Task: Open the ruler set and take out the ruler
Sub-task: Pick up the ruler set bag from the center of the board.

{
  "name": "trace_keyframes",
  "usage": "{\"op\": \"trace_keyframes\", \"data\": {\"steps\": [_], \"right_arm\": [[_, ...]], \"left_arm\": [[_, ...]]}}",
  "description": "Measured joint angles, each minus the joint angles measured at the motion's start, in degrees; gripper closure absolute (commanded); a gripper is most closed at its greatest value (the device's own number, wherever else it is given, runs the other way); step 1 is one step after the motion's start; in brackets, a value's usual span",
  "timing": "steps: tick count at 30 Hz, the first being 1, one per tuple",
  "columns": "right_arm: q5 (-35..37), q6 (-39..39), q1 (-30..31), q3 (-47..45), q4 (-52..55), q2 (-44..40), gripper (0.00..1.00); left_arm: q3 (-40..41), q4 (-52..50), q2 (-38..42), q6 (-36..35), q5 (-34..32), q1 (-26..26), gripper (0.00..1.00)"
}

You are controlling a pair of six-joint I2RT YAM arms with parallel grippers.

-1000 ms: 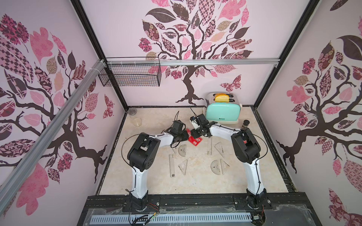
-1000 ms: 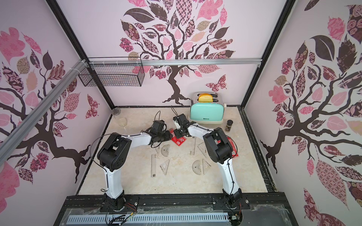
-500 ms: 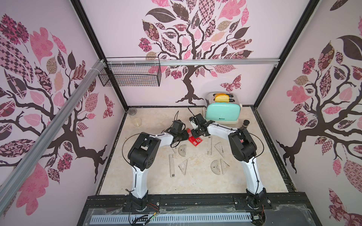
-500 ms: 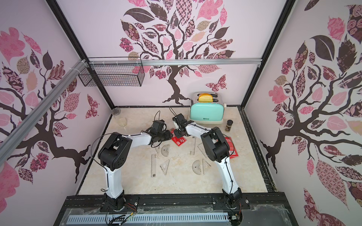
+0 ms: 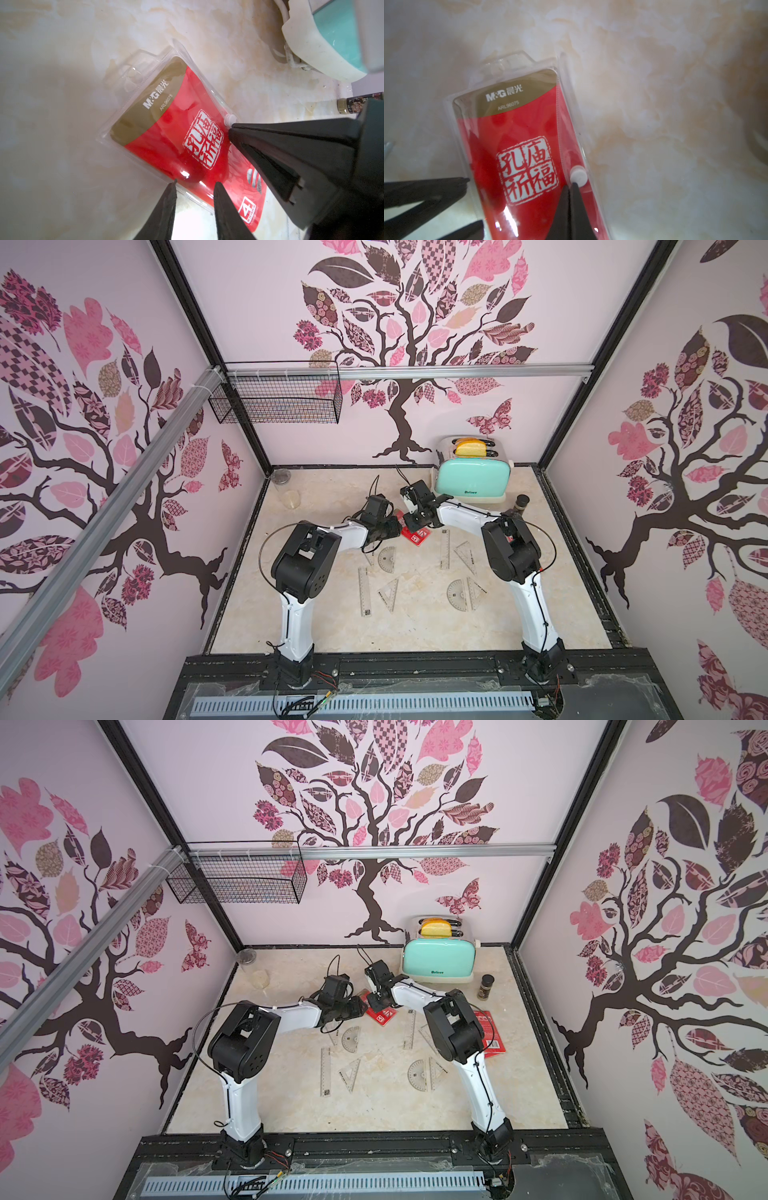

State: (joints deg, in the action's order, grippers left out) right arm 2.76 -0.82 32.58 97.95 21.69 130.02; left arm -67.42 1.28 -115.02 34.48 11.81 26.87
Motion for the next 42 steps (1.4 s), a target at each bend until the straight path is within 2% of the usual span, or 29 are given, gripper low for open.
{"op": "trace_keyframes", "data": {"steps": [10,12,13,17,31,42], "right_arm": [[0.44,0.90,0.07,-1.62,-0.44,-1.16,1.00],[0.46,1.07,0.02,-2.75,-0.37,-1.92,0.73],[0.39,1.09,-0.04,-3.48,-0.31,-2.47,0.66],[-0.44,1.66,-0.76,-6.54,0.11,-5.27,0.56],[-9.29,1.03,-6.49,-7.65,-0.07,-5.53,0.52],[-19.21,0.59,-6.21,-7.43,-0.83,-4.63,0.53]], "left_arm": [[0.02,0.04,0.00,0.00,0.02,0.00,0.66],[0.02,0.04,0.00,0.00,0.04,0.00,0.66],[0.02,0.04,0.00,-0.02,0.09,0.00,0.66],[0.07,0.04,0.00,0.02,0.44,0.00,0.65],[1.90,1.99,0.02,0.96,2.58,0.00,0.60],[1.92,2.93,-0.24,1.97,3.98,0.00,0.58]]}}
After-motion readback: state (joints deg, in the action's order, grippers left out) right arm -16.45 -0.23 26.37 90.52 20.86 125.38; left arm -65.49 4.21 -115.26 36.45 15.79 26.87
